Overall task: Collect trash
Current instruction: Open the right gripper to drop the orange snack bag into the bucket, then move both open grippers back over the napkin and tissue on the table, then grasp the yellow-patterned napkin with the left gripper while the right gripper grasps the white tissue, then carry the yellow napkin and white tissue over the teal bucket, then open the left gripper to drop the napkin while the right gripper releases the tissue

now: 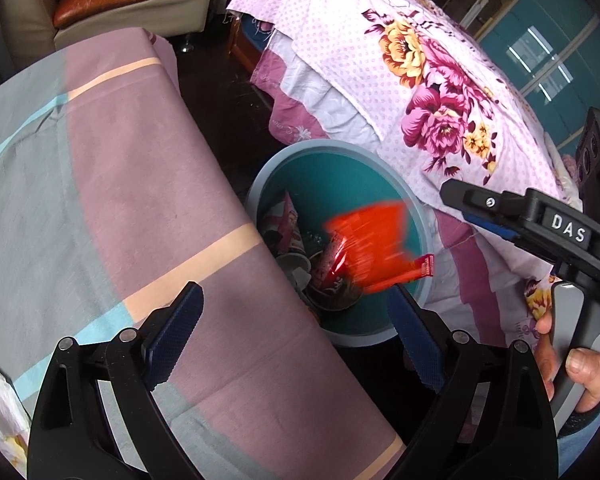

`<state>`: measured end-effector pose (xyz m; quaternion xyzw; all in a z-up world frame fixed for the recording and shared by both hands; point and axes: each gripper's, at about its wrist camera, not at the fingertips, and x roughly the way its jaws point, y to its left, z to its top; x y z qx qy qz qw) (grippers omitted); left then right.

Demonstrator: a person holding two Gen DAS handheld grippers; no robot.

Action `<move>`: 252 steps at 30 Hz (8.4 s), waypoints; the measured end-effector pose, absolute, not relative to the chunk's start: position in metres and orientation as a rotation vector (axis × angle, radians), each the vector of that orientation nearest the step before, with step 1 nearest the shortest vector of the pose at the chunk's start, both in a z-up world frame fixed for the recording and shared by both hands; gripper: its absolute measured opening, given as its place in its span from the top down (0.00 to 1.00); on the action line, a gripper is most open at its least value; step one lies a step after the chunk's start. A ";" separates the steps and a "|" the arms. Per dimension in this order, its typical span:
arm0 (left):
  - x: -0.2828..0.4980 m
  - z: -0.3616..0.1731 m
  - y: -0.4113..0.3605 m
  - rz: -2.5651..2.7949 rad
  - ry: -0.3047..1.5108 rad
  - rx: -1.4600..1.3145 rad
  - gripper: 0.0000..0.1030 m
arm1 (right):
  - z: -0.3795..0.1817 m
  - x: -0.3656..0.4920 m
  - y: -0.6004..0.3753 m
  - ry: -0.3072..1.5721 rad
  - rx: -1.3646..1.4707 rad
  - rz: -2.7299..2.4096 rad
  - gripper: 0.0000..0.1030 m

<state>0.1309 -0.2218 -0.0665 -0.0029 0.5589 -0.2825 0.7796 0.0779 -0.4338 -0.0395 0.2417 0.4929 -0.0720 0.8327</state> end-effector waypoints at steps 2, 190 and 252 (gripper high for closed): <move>0.130 -0.066 -0.218 -0.609 1.209 -0.012 0.09 | -0.040 0.079 -0.433 1.050 0.517 -0.155 0.34; 0.114 -0.034 -0.238 -0.589 1.137 0.048 0.85 | -0.020 0.037 -0.448 0.924 0.511 -0.062 0.95; 0.109 -0.055 -0.160 -0.512 1.177 -0.089 0.09 | -0.029 0.059 -0.401 1.066 0.459 -0.143 0.28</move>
